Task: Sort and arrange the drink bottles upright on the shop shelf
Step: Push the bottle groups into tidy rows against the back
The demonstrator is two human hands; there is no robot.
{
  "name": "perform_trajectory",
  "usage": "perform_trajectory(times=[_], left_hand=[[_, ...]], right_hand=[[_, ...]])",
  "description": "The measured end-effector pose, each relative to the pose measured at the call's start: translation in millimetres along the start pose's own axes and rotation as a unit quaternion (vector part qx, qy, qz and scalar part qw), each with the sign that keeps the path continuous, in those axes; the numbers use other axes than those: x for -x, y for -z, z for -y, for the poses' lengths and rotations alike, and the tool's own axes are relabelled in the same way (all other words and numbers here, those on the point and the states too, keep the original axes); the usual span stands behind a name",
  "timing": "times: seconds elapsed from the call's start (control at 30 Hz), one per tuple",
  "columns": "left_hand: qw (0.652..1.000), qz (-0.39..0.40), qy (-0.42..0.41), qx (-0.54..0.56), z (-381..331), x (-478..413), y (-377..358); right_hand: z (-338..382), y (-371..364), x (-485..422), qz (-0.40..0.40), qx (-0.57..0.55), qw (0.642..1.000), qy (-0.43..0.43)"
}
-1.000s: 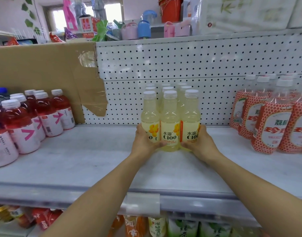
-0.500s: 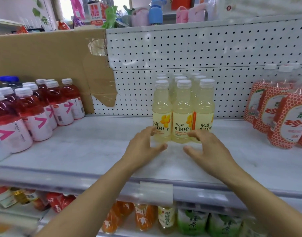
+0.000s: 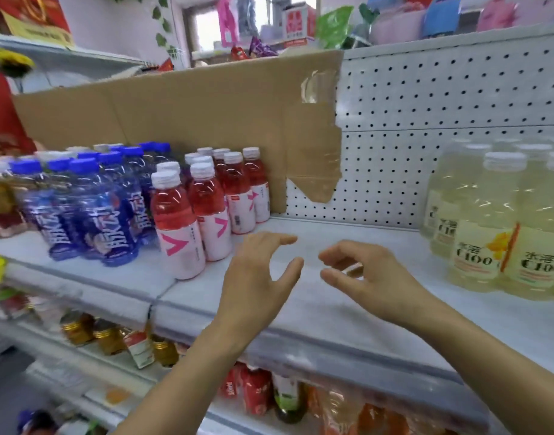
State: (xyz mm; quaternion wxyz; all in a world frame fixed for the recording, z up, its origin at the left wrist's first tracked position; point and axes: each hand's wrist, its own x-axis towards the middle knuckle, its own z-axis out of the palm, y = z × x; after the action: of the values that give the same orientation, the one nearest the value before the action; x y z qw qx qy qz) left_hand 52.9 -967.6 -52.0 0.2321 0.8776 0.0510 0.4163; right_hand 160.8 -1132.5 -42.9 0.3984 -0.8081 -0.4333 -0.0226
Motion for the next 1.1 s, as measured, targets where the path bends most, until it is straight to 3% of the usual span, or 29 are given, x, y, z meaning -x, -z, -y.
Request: perform_trajectory(times=[0.13, 0.2, 0.27, 0.33, 0.5, 0.6, 0.67, 0.77, 0.93, 1.1], left_hand=[[0.986, -0.152, -0.033, -0.060, 67.6, -9.8, 55.0], [0.979, -0.199, 0.042, -0.004, 100.3, -16.1, 76.7], [0.967, -0.142, 0.173, 0.118, 124.0, -26.4, 92.6], [0.944, -0.040, 0.248, 0.213, 142.2, -34.9, 102.5], [0.927, 0.072, 0.241, 0.276, 169.8, -43.3, 116.9], [0.892, 0.153, 0.232, 0.355, 162.7, -41.8, 109.9], [0.905, 0.155, 0.208, 0.338, 154.9, -41.6, 95.7], [0.954, 0.055, 0.174, 0.240, 156.4, -49.4, 74.3], [0.919, 0.125, 0.229, 0.294, 159.2, -61.6, 45.4], [0.926, 0.156, 0.257, 0.229, 157.2, -69.9, 16.7]], right_hand=[[42.2, -55.9, -56.8, 0.007, -0.055, 0.998, 0.003], [63.1, -82.2, -81.9, 0.010, -0.080, 0.997, 0.001], [82.8, -107.1, -102.6, 0.019, -0.112, 0.994, -0.007], [98.8, -128.2, -117.4, 0.044, -0.131, 0.990, -0.014], [105.9, -157.7, -125.8, 0.015, -0.166, 0.985, -0.045], [102.5, -154.8, -116.4, -0.043, -0.116, 0.988, -0.092], [94.4, -142.7, -110.1, -0.081, -0.092, 0.985, -0.118], [73.6, -118.4, -104.0, -0.121, -0.073, 0.977, -0.159], [37.7, -90.2, -107.6, -0.166, -0.080, 0.963, -0.197], [13.1, -71.7, -109.3, -0.182, -0.058, 0.960, -0.205]])
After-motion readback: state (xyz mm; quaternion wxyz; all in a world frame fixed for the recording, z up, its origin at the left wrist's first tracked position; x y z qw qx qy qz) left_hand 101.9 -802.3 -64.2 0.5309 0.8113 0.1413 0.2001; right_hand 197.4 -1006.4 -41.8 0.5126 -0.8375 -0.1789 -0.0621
